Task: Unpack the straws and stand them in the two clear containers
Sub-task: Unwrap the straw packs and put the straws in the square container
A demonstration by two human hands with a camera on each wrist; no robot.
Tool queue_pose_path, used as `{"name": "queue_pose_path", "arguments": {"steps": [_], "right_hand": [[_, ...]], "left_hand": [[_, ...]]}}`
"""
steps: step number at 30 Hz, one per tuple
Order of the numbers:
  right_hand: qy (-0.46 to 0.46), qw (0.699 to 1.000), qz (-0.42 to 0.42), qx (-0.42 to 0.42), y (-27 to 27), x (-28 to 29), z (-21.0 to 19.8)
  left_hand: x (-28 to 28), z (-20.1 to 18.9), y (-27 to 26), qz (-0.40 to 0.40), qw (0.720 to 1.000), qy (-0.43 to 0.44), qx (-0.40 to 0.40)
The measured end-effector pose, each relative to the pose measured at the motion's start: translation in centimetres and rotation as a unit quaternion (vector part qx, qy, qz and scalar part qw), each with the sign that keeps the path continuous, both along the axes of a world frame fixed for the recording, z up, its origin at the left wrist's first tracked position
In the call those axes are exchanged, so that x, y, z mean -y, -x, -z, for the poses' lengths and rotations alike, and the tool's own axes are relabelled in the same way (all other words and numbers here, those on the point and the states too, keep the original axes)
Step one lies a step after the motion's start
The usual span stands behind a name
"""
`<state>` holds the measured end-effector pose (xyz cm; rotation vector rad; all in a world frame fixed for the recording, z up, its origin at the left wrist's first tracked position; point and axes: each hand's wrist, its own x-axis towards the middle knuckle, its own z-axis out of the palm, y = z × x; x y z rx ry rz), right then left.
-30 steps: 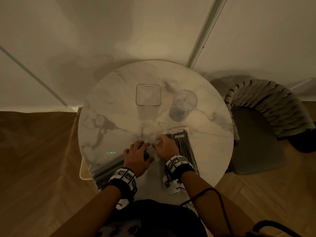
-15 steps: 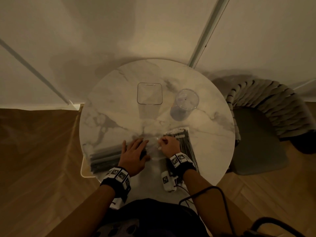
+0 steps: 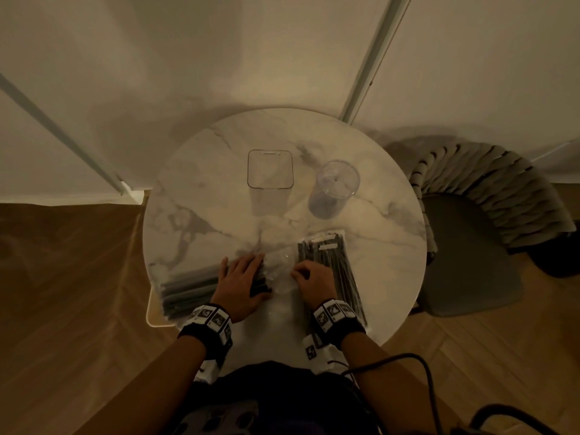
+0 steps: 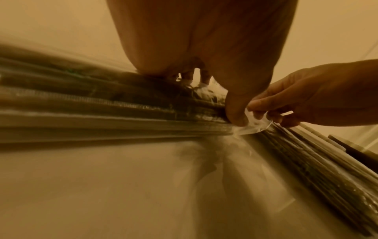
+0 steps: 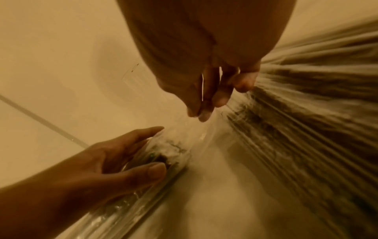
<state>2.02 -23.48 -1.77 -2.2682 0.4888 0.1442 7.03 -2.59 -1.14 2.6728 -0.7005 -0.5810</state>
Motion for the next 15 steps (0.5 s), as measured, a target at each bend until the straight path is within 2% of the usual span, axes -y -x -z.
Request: {"name": "queue_pose_path", "arguments": {"steps": [4,9,12,15], "right_hand": [[-0.072,0.996,0.047,-0.025,0.5,0.7,-0.1],[-0.161,0.984,0.034,-0.068,1.3,0.8,0.4],[-0.208,0.970,0.061,-0.107,0.7,1.0,-0.2],[-0.201,0.965,0.010,-0.168,0.0,1.4,-0.9]], "left_hand": [[-0.4,0.2,-0.5,-0.019,1.000,0.010,-0.005],[-0.3,0.2,-0.3,-0.010,1.000,0.013,0.012],[-0.6,0.2,-0.2,0.001,1.000,-0.002,0.012],[-0.6,0.2,-0.2,0.025,0.998,-0.049,0.020]]}}
